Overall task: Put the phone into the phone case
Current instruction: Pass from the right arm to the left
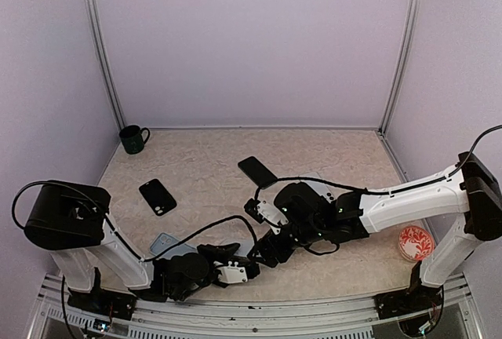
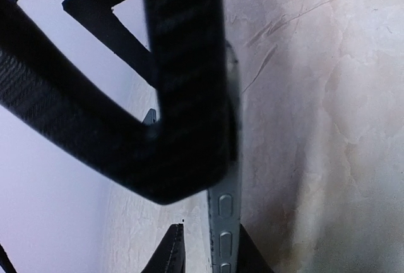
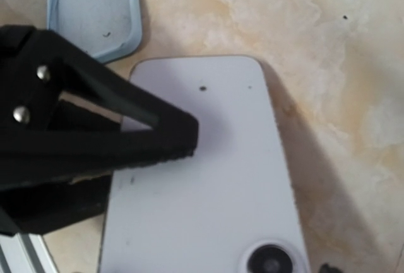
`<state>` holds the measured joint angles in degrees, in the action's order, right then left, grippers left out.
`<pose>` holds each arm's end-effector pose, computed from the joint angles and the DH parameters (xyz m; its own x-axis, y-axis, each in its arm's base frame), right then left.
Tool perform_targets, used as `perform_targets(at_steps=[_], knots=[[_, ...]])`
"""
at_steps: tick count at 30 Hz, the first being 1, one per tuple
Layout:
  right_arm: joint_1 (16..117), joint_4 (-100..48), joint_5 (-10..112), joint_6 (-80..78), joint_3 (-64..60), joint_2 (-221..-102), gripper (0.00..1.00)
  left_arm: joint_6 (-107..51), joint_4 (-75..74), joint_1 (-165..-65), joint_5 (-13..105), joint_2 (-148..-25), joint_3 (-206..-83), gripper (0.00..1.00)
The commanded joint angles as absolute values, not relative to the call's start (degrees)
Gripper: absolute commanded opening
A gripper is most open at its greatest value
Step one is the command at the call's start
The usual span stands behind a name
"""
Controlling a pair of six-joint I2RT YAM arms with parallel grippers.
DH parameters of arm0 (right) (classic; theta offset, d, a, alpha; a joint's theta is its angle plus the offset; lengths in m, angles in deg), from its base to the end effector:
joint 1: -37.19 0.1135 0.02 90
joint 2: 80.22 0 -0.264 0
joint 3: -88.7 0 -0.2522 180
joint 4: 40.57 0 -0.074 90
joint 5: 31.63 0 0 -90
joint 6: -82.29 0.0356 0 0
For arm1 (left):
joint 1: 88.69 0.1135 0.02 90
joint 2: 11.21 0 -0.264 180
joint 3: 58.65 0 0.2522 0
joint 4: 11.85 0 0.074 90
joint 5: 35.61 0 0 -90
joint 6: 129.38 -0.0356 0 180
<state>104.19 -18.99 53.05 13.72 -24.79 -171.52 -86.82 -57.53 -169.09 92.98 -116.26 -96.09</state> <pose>0.1261 0.3055 0.1925 -0.6073 -0.4996 -0.6178 -0.7731 0.5508 0.3146 0.0684 -0.2715 0.0972 0.4545 0.7653 -0.4558 0.5019 0.2028 0.8408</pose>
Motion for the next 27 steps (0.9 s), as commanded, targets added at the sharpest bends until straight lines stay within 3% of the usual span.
perform_targets(at_steps=[1, 10, 14, 23, 27], knots=[[104.19, -21.0, 52.63, 12.77, -24.84, -170.13, 0.68, -87.2, -57.45, -169.5, 92.64, -116.08, -97.46, 0.22], [102.67, -21.55, 52.0, 13.56, -24.34, -170.31, 0.7, -86.85, -53.6, -171.35, 92.23, -113.91, -98.09, 0.0], [102.59, -19.12, 53.62, 12.75, -22.88, -169.46, 0.74, -87.28, -50.93, -171.44, 91.83, -112.93, -99.22, 0.0], [100.01, -17.8, 55.29, 12.04, -21.44, -162.36, 0.97, -81.92, -48.58, -171.46, 91.57, -108.99, -101.21, 0.0], [98.28, -17.59, 55.56, 11.27, -21.2, -157.2, 1.0, -79.89, -47.5, -171.29, 91.38, -106.76, -101.97, 0.0]])
